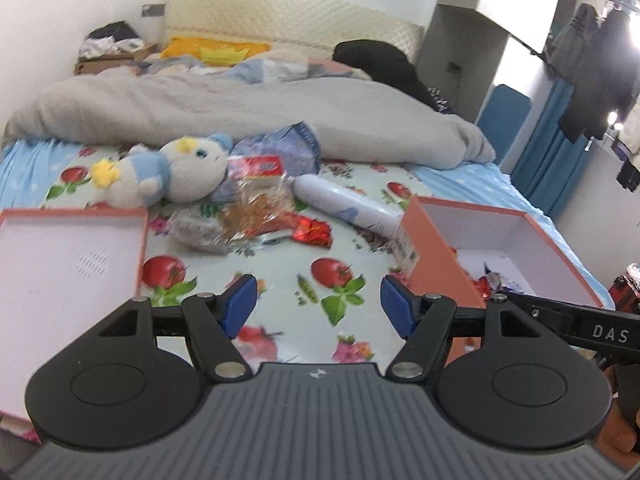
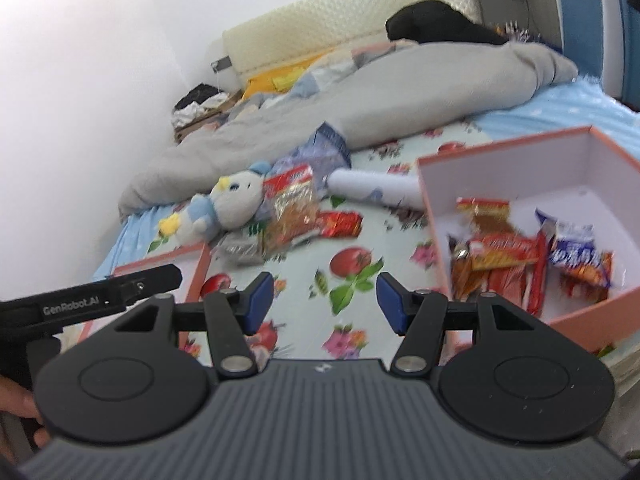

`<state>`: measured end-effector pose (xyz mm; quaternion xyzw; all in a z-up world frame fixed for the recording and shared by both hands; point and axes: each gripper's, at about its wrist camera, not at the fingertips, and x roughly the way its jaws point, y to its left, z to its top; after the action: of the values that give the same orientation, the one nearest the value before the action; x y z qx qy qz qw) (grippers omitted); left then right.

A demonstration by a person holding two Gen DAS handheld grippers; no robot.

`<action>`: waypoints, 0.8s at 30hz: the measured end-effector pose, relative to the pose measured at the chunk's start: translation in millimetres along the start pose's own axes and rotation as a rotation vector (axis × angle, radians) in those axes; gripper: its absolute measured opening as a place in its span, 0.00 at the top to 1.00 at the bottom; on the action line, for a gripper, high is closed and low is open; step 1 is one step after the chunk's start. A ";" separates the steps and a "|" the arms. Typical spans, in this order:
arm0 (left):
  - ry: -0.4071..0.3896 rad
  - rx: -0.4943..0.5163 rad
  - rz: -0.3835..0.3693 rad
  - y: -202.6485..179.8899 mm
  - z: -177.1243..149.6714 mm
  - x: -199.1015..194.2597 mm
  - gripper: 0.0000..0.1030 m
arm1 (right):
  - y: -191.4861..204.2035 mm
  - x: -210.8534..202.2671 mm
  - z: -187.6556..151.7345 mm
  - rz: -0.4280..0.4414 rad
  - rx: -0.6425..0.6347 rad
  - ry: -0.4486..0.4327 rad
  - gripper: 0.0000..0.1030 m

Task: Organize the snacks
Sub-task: 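Move both tools back over the snack pile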

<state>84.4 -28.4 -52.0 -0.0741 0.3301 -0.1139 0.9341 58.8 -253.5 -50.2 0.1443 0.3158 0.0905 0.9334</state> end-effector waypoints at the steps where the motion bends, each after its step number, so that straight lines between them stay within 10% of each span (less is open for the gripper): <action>1: 0.004 -0.005 0.005 3.1 -3.2 0.2 0.29 | 1.9 1.4 -2.0 0.003 -0.005 0.007 0.42; 24: 0.115 -0.116 0.110 79.1 -13.6 118.2 0.27 | 7.2 126.1 6.0 0.011 -0.168 0.136 0.42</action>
<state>178.1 16.0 -150.3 -0.1035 0.3926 -0.0473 0.9126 160.8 -215.2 -114.4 0.0606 0.3689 0.1314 0.9181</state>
